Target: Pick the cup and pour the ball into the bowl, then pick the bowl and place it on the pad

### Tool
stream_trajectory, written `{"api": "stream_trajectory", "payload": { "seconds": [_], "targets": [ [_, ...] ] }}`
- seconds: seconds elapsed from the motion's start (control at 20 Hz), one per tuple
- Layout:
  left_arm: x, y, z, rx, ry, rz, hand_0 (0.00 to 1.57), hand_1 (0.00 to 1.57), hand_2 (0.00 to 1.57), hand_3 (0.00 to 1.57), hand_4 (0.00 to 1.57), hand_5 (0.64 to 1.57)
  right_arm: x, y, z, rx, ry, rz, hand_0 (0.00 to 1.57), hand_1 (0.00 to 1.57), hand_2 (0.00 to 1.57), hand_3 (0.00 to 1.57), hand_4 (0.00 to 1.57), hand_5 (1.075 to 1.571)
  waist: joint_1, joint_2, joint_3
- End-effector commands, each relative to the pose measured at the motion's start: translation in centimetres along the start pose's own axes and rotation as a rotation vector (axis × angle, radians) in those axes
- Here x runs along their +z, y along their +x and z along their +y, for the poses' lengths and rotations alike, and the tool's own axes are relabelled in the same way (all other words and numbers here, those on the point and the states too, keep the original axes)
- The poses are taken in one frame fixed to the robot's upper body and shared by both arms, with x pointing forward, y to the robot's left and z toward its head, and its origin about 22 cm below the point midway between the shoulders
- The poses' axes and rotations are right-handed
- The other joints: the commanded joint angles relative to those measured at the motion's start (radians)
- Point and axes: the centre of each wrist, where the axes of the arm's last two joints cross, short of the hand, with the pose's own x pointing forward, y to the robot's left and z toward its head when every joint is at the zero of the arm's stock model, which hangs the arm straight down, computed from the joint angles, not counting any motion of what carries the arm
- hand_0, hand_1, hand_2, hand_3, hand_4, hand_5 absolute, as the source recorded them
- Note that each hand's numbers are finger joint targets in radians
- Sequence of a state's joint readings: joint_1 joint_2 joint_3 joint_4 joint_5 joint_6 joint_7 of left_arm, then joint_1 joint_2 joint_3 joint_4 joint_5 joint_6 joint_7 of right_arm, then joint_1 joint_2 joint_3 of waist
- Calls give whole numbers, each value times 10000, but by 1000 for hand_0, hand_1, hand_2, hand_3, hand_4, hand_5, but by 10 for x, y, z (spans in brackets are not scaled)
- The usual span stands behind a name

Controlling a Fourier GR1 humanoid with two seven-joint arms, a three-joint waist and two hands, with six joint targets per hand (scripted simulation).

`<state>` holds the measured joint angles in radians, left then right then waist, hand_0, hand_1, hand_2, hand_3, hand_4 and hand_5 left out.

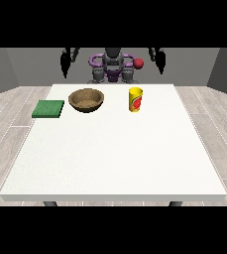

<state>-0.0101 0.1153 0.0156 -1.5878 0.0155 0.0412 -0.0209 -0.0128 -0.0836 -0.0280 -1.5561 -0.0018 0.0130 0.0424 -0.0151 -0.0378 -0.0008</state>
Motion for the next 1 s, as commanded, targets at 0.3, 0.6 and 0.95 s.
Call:
{"api": "stream_trajectory", "payload": {
  "seconds": [0.3,0.6,0.95],
  "targets": [
    [-27,51,-2,1608,6,162,0,0,0,0,0,1557,1,37,-40,-545,876,-493,0,0,0,0,0,1569,-738,-1808,20],
    [-30,69,24,1412,12,-1214,0,0,0,0,0,1548,4,42,-88,-635,148,-1745,0,0,0,0,0,1571,-139,-364,11],
    [-49,64,43,1320,300,-2366,0,0,0,0,0,1539,1,34,-78,-628,624,-2544,0,0,0,0,0,1569,-349,868,12]
  ]
}}
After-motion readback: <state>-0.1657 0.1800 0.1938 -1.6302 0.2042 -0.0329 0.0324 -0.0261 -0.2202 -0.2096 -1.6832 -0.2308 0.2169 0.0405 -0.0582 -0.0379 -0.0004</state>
